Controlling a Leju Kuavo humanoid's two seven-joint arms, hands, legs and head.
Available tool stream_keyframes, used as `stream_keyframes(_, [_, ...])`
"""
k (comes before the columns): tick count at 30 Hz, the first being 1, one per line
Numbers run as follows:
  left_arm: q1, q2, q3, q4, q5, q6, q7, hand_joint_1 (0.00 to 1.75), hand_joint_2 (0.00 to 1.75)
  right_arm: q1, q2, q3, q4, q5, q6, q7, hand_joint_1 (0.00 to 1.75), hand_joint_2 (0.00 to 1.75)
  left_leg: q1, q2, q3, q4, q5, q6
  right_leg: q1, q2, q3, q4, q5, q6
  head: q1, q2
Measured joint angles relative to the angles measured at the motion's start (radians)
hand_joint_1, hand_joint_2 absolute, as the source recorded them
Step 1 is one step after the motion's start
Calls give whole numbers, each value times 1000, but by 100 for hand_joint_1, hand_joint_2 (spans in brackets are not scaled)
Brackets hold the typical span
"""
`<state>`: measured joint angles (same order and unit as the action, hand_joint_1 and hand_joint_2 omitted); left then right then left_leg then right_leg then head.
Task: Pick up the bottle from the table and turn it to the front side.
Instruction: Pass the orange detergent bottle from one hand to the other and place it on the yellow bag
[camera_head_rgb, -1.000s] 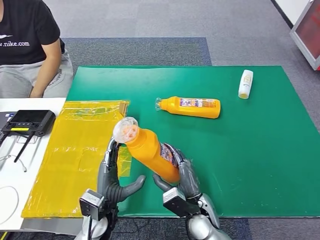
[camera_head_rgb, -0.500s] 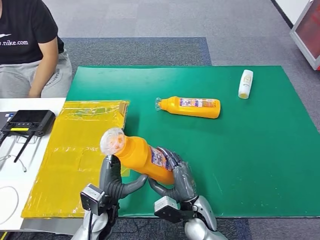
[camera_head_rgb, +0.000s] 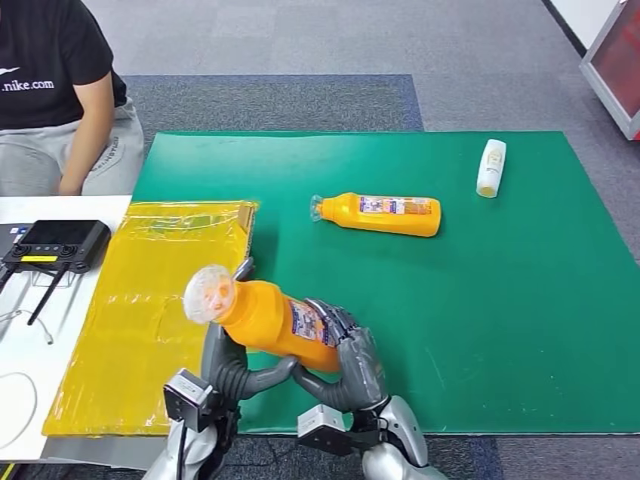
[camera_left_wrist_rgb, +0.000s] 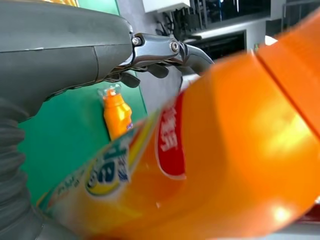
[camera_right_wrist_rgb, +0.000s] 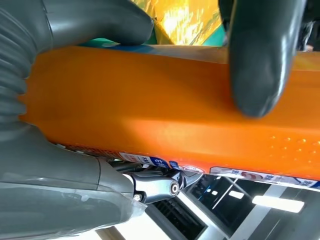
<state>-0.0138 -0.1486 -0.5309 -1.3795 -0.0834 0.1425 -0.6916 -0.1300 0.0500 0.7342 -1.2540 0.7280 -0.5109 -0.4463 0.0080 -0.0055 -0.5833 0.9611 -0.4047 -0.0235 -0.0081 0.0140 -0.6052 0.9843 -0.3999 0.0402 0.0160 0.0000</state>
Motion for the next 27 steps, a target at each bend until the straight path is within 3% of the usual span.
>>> stream_keyframes(7, [-14,3,-18,-1,43,-114,12,0,175,-18,0,31,24,36,-20,14,175,175,0,0,0,0,0,0,0,0,0,0,0,0,0,0])
stream_keyframes(13, [-22,7,-19,-4,64,-143,26,0,175,-32,0,39,46,36,-22,8,175,175,0,0,0,0,0,0,0,0,0,0,0,0,0,0])
stream_keyframes(14, [-23,7,-19,-4,65,-143,28,14,175,-33,0,40,48,36,-22,6,175,175,0,0,0,0,0,0,0,0,0,0,0,0,0,0])
stream_keyframes(17, [-24,7,-19,-4,70,-143,30,145,175,-39,0,43,56,37,-23,5,175,175,0,0,0,0,0,0,0,0,0,0,0,0,0,0])
stream_keyframes(18, [-24,7,-19,-4,70,-142,30,175,175,-41,1,43,58,37,-23,5,172,175,0,0,0,0,0,0,0,0,0,0,0,0,0,0])
stream_keyframes(19, [-24,7,-19,-4,67,-140,30,175,175,-42,1,43,60,37,-25,5,169,175,0,0,0,0,0,0,0,0,0,0,0,0,0,0])
stream_keyframes(23, [-26,8,-19,-4,49,-127,25,175,175,-43,6,45,69,30,-27,2,2,175,0,0,0,0,0,0,0,0,0,0,0,0,0,0])
stream_keyframes(27, [-33,9,-21,-4,32,-115,23,175,175,-37,9,51,79,1,-21,-7,0,175,0,0,0,0,0,0,0,0,0,0,0,0,0,0])
